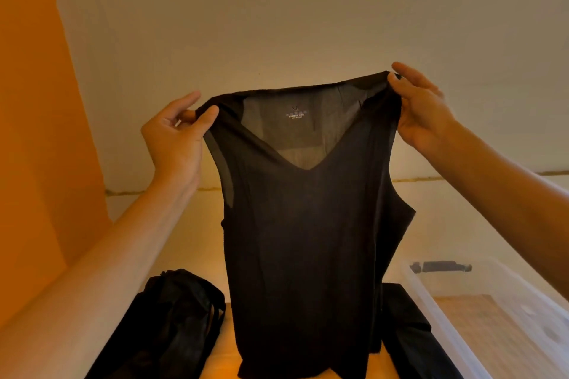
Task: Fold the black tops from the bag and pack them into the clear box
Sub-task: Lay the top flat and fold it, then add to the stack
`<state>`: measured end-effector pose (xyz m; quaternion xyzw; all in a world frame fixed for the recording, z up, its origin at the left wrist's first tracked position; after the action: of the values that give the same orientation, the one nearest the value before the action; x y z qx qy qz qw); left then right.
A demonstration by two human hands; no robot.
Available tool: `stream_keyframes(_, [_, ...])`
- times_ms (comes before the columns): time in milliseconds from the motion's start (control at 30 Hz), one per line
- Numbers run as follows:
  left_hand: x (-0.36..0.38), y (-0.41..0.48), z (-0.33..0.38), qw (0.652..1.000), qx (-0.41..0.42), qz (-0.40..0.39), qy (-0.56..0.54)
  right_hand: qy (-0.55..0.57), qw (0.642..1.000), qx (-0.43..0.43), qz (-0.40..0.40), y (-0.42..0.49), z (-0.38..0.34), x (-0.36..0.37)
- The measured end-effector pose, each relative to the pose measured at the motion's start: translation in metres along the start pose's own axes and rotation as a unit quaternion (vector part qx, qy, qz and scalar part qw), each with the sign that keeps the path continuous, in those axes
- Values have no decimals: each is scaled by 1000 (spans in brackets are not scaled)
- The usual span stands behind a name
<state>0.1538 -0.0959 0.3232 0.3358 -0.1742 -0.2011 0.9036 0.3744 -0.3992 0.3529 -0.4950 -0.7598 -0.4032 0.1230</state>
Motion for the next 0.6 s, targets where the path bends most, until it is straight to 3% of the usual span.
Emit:
stream_keyframes(133, [-7, 0, 8, 988, 129, 0, 88, -29, 999, -29, -2, -8, -6, 1])
stream_keyframes(233, [-8, -1, 12, 984, 150, -1, 99, -57, 997, -49, -2, -14, -8, 3])
stream_keyframes(333, [-5, -2, 11, 995, 62, -24, 74, -52, 998, -47, -3, -11, -9, 0])
stream_keyframes(400, [-4, -3, 8, 996, -59, -40, -45, -48, 998, -31, -10, -8, -8, -2])
stream_keyframes(500, [3, -6, 8, 943, -211, -66, -248, -49, 998, -4, -26, -8, -6, -1])
stream_keyframes(600, [10, -10, 5, 907, -295, -76, -290, -40, 998, 10, -38, -9, -6, 2])
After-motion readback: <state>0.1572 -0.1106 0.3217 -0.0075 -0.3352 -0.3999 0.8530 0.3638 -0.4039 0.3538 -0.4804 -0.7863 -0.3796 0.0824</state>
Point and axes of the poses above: each hand's wrist, its own y-axis towards the middle knuckle, its own x-axis out of the palm, z = x × y, the point moved 4 cm from there along y, towards the middle knuckle, and after that the axes turned 10 degrees about y, right-handed, at the moved point
